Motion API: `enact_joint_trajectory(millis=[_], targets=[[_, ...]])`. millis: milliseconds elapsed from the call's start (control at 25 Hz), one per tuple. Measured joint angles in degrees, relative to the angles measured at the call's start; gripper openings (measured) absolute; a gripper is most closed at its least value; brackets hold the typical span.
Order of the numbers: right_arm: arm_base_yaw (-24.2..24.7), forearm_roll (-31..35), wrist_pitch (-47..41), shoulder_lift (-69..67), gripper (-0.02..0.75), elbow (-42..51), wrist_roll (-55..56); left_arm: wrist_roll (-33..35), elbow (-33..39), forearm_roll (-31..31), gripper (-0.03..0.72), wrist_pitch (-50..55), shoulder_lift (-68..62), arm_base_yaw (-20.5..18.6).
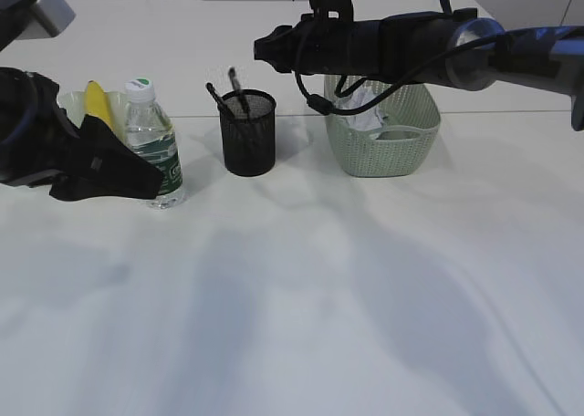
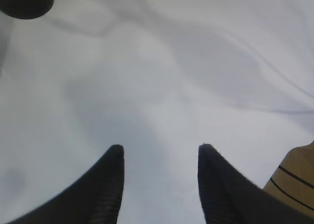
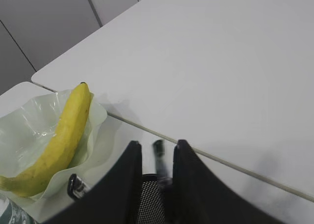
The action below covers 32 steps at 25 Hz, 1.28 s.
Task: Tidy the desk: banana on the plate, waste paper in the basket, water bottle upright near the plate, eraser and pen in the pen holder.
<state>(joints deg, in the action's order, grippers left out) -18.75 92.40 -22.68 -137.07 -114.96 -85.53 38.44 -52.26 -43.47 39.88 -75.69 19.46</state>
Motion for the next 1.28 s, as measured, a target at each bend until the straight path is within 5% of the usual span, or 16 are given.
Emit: enact_joint_trajectory(millis=[440, 680, 1040, 1280], targets=[[0.0, -3.28, 0.0, 1.8, 0.177, 0.0, 4.14, 0.0, 0.0, 0.0, 0.351, -0.46, 0.0, 0.0], [0.0, -25.42, -4.06, 7.12, 0.177, 0.0, 26.78, 0.0, 0.0, 0.0, 0.351, -0.46, 0.0, 0.0], [0.0, -71.29, -27.66, 14.42, 0.177, 0.0, 69.37, -0.12, 0.0, -0.11, 0.351, -0.46, 0.0, 0.0], [0.14, -79.87, -37.12, 20.92, 0.177, 0.0, 75.38, -3.17, 0.0, -0.23, 0.351, -2.0, 2.18, -0.93]])
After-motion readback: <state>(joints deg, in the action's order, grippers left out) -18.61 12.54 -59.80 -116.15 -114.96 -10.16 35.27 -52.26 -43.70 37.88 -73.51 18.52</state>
